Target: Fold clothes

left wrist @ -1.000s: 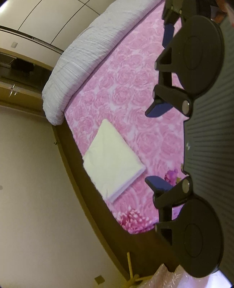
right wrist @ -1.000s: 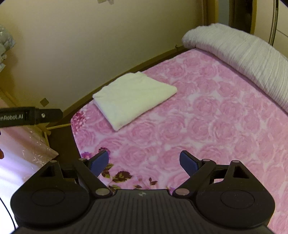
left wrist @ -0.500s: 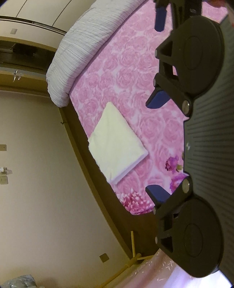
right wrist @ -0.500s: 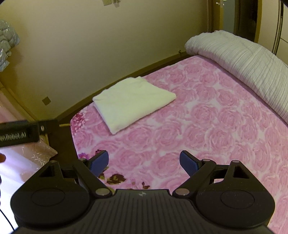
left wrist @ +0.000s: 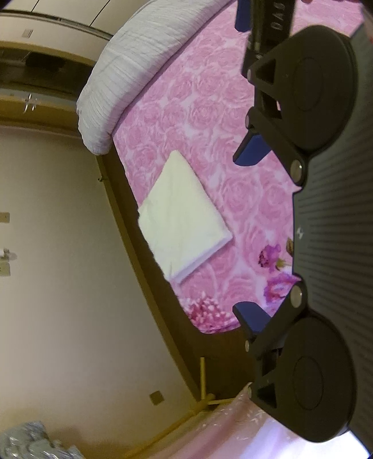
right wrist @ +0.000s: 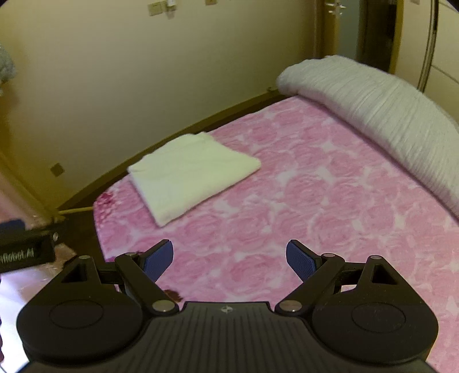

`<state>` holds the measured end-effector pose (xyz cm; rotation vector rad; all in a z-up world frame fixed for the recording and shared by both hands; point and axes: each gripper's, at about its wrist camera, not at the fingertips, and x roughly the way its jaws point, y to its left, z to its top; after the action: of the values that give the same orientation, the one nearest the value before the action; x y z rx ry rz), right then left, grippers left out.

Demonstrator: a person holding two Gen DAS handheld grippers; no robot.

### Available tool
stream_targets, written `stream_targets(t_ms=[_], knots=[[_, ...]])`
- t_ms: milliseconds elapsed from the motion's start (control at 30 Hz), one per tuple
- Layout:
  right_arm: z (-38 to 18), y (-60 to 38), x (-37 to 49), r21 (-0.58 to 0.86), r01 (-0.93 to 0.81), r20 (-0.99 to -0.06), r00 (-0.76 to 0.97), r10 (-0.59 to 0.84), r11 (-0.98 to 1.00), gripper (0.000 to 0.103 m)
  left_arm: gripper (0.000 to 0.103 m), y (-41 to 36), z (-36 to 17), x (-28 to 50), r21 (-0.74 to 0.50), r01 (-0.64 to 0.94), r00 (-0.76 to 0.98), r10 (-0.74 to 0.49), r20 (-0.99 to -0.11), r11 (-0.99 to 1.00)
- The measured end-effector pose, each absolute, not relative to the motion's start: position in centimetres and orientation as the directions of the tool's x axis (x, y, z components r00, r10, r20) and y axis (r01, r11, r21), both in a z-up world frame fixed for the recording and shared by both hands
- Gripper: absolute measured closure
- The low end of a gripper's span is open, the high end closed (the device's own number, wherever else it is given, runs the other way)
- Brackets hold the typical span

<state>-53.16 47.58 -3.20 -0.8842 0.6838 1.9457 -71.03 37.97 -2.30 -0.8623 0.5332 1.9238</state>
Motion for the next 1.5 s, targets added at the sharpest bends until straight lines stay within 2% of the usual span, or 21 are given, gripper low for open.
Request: stream_targets(t_ms=[333,633,1133,1500], knots=[[-2.7,47.0,-54.4,0.122,-0.853,-0.779,-0.399,0.483,-0.507,0.014,0.003,36.8,-3.4,-71.1,0.017,-0.873,-0.322,0.551,-0.77,-0.487],[-3.9,47.3,-56.7,0.13,-0.844,-0.815,-0.389,0.428,-0.52,0.014,0.001,37.0,-4.2,-72.7,-0.017,-0.896,-0.249,0.534,-0.808,-0.443],[-6.4,49.8,-59.9,0.122,-0.871,-0.868,-0.326,0.374,-0.477,0.014,0.001,40.6,-6.7,-76.6,0.044,-0.897,-0.272,0.469,-0.84,-0.44],[-7.9,52.5,-63.2,0.136,-0.879,-0.892,-0.31,0.33,-0.457,0.014,0.001,43.2,-7.6,-79.8,0.022,-0.911,-0.224,0.45,-0.864,-0.412]])
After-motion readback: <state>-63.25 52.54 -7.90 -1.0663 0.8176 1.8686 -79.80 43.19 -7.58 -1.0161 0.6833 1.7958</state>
